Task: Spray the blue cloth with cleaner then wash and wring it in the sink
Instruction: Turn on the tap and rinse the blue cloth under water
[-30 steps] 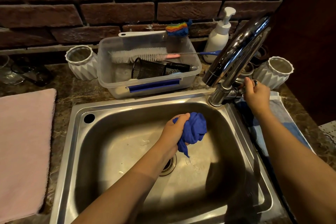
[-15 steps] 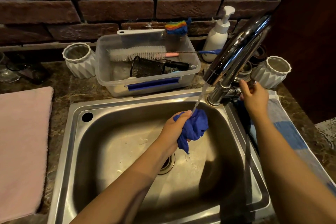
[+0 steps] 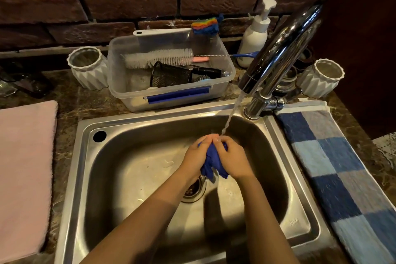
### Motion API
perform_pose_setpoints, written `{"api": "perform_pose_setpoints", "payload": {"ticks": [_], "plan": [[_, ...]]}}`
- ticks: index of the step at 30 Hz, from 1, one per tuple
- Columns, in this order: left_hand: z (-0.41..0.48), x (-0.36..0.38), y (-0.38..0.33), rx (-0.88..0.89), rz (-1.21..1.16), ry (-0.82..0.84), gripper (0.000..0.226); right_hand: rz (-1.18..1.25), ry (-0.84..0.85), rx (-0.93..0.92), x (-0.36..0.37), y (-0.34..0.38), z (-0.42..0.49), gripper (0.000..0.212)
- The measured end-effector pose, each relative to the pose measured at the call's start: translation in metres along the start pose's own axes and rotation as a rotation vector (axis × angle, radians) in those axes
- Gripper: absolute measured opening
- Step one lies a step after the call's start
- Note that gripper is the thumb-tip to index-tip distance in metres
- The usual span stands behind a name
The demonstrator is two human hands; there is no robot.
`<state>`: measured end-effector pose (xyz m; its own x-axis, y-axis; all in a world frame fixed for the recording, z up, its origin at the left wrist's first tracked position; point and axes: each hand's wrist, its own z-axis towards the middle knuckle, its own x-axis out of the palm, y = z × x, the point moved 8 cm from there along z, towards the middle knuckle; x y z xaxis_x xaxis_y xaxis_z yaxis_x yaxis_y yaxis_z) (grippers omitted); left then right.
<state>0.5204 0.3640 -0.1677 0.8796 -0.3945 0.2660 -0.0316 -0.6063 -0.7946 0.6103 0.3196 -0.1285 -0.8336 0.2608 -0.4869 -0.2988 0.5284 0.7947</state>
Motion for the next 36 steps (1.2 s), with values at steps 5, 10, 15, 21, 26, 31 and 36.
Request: {"api": "perform_pose_setpoints", "payload": {"ticks": [5, 10, 15, 21, 26, 31, 36], "plan": [[0.014, 0.005, 0.016, -0.09, 0.082, -0.08, 0.03, -0.251, -0.348, -0.037, -0.008, 0.029, -0.012, 0.023], [0.004, 0.0, 0.048, -0.258, 0.002, -0.137, 0.049, -0.088, -0.335, -0.037, 0.0, 0.034, 0.025, 0.038], [0.005, -0.008, 0.03, -0.208, -0.119, -0.134, 0.038, 0.096, -0.332, -0.005, 0.002, -0.005, 0.025, 0.03], [0.022, 0.002, 0.019, -0.187, -0.089, -0.117, 0.022, 0.042, -0.38, 0.149, 0.014, -0.005, -0.003, 0.03], [0.016, 0.006, 0.018, -0.117, 0.053, -0.148, 0.031, 0.395, -0.39, 0.318, 0.002, -0.038, 0.027, 0.035], [0.019, 0.01, 0.003, -0.08, 0.11, -0.084, 0.021, 0.383, -0.255, 0.41, 0.011, -0.057, 0.025, 0.044], [0.038, -0.019, 0.002, -0.116, 0.095, -0.091, 0.018, 0.42, -0.081, 0.218, -0.007, -0.055, 0.006, 0.011]]}}
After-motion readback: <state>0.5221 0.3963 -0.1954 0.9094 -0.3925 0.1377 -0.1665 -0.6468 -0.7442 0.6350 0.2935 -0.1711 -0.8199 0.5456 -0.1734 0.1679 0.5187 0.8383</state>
